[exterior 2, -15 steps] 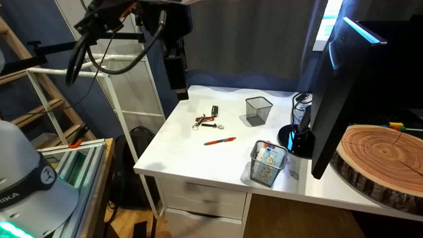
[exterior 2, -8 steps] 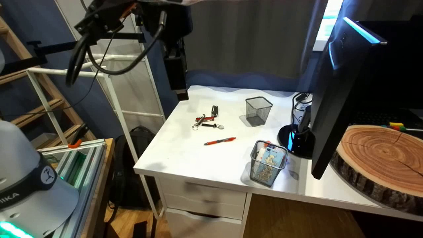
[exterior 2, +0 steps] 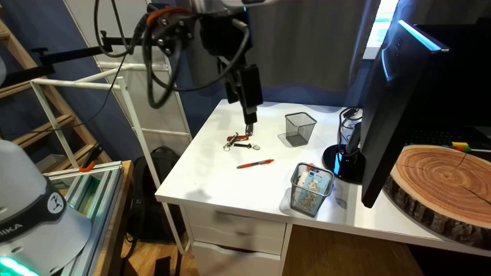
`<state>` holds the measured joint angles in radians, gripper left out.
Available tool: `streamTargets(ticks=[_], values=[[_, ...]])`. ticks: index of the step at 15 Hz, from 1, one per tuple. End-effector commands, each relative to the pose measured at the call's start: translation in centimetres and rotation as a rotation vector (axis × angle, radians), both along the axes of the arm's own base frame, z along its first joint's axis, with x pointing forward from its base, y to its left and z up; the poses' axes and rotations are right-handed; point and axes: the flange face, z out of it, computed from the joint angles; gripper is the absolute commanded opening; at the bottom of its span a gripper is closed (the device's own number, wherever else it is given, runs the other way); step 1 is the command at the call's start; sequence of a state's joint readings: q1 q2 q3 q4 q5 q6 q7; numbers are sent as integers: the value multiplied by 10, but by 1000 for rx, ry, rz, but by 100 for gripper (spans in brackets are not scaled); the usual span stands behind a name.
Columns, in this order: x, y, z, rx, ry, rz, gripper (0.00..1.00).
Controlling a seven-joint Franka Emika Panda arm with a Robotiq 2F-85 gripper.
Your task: Pick up the desktop pen and pencil basket with a sachet inside and put it inside the empty desktop pen and pencil basket on the desk
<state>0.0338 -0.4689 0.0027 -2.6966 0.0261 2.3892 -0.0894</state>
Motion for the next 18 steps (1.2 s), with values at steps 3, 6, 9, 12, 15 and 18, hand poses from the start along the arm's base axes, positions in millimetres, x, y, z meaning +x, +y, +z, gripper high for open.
streamTargets(ticks=[3,6,9,12,15,18], values=[[87,-6,-50,-180,61,242,100],[79,-7,-51,-210,69,246,100],[99,-16,-68,-255,98,277,100],[108,-3,-81,-282,110,362,100],[118,8,-116,-285,138,458,100],[128,8,-140,-342,104,505,100]])
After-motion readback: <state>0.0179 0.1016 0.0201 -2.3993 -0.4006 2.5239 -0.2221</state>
